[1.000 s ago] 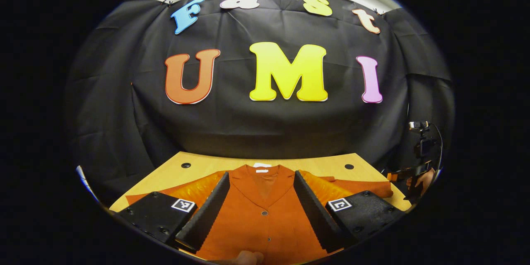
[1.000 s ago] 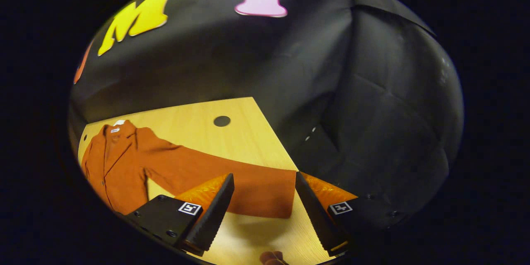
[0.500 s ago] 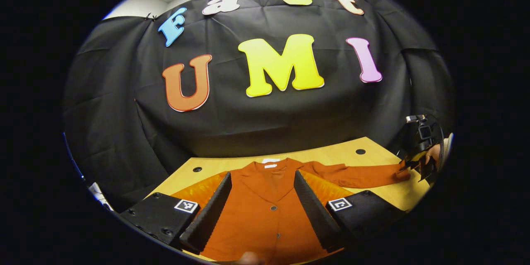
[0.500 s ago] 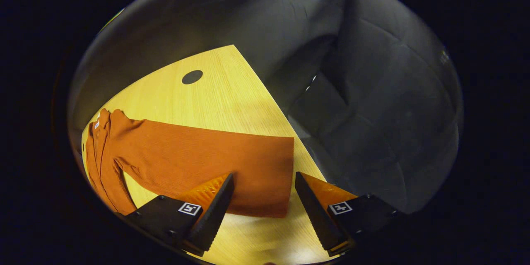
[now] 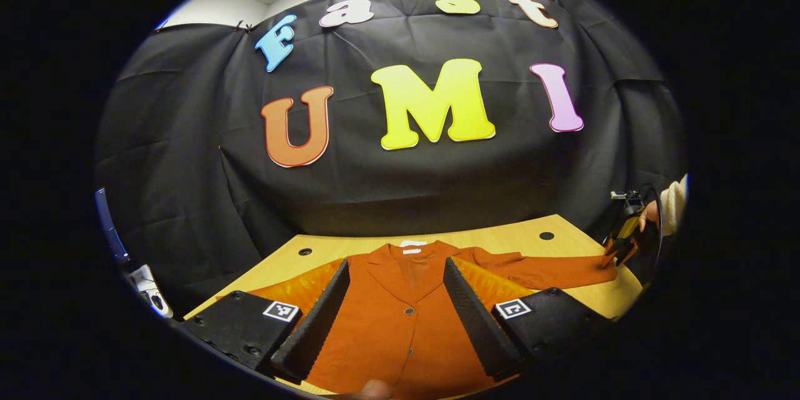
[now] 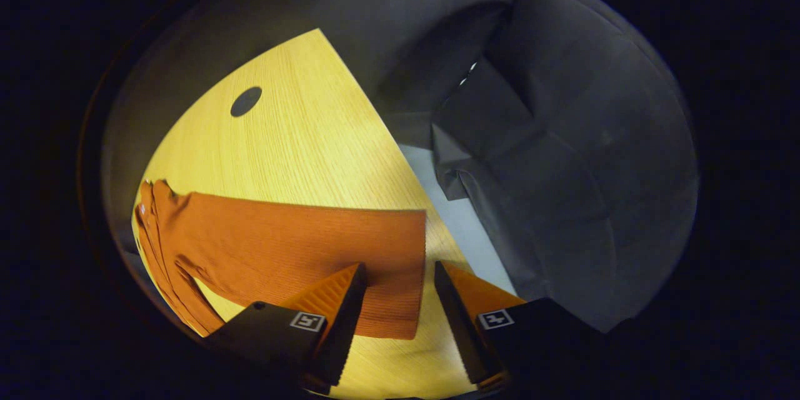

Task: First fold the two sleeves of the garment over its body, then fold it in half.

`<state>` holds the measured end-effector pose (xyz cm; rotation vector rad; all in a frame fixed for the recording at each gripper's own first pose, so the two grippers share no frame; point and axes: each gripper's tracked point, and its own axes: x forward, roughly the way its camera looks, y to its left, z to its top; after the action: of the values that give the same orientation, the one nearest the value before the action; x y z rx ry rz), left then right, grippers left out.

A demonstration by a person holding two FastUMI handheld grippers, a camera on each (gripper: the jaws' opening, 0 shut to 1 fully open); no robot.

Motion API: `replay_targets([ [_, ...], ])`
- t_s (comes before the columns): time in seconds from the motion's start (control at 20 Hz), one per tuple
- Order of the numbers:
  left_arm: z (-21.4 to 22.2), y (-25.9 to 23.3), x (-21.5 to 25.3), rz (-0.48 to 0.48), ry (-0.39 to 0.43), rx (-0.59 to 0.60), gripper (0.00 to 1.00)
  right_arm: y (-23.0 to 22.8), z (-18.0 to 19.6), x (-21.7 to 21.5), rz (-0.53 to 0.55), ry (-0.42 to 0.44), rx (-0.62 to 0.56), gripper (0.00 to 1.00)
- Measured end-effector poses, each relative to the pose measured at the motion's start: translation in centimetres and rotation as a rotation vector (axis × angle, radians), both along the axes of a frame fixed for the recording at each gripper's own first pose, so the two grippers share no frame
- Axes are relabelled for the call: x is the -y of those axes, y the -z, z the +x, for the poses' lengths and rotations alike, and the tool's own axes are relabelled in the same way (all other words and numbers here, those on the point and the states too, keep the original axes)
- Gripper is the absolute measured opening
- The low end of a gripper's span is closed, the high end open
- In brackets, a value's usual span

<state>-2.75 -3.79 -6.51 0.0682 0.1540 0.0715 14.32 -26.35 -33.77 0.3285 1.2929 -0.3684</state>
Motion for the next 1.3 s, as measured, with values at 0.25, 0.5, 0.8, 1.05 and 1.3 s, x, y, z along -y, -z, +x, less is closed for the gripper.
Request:
replay_targets([
  [0.25,-1.1,0.2,-2.2,-0.042,-0.057,-0.015,0.98,0.0,1.0,-0.5,0.041,0.065,0.007,0.16],
  [0.5,-1.0,0.2,-6.2,-0.023,-0.088,-0.020,0.98,-1.3,1.0,-1.6,0.065,0.096,0.047,0.04],
  [0.8,-0.1,1.4,-11.6,-0.082,-0.063,-0.036,0.98,-11.7,3.5,-11.1,0.076,0.000,0.246,0.04],
  [1.05,0.2,3.6,-17.8,-0.079,-0.060,-0.074,0.98,-18.1,5.3,-26.0,0.149,-0.141,0.339,0.04],
  [1.3,-0.9,7.7,-23.6,-0.104,-0.089,-0.135,0.97,-20.1,6.1,-40.9,0.172,-0.316,0.340,0.04],
])
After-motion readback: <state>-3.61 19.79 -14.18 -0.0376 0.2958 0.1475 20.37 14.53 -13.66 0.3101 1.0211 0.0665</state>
